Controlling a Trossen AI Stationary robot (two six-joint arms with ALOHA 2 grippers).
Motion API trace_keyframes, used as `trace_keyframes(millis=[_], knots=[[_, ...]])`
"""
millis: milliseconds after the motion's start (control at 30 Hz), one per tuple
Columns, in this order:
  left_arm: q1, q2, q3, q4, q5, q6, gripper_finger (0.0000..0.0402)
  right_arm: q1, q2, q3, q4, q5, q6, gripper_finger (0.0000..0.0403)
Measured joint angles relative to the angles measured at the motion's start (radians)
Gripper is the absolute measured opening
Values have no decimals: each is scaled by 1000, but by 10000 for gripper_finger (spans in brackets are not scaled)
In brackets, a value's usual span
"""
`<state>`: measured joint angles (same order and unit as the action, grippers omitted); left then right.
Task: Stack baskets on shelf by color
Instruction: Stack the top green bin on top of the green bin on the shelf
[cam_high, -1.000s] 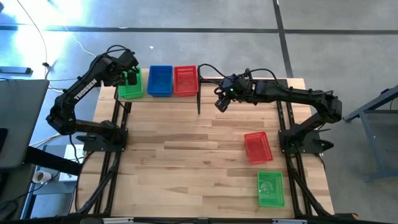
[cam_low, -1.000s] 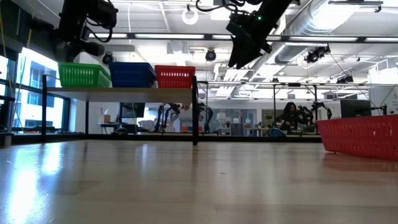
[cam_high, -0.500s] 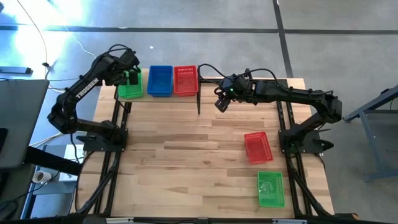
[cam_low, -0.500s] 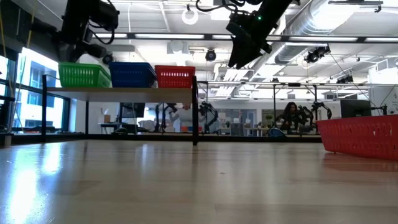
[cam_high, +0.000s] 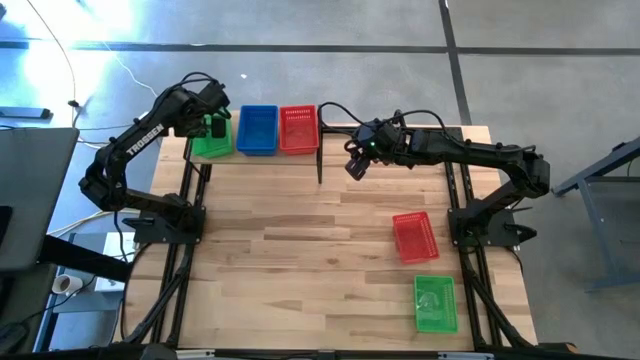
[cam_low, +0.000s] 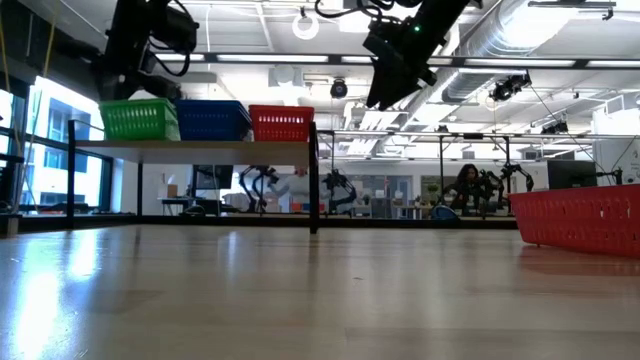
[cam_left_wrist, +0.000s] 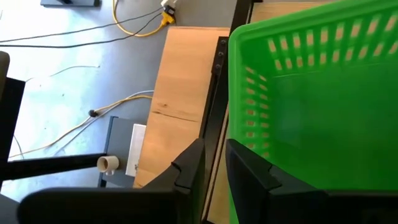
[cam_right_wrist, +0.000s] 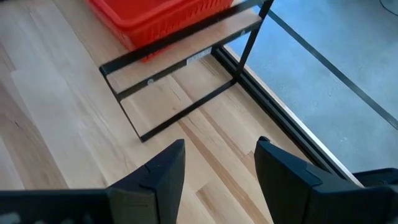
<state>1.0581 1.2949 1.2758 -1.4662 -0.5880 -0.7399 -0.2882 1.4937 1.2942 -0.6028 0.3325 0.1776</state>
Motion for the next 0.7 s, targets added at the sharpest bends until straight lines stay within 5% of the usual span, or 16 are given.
trace_keyframes(millis=[700], knots=[[-57,-5,63,-3,-6,21,58,0,0,0,43,0,-21,177]])
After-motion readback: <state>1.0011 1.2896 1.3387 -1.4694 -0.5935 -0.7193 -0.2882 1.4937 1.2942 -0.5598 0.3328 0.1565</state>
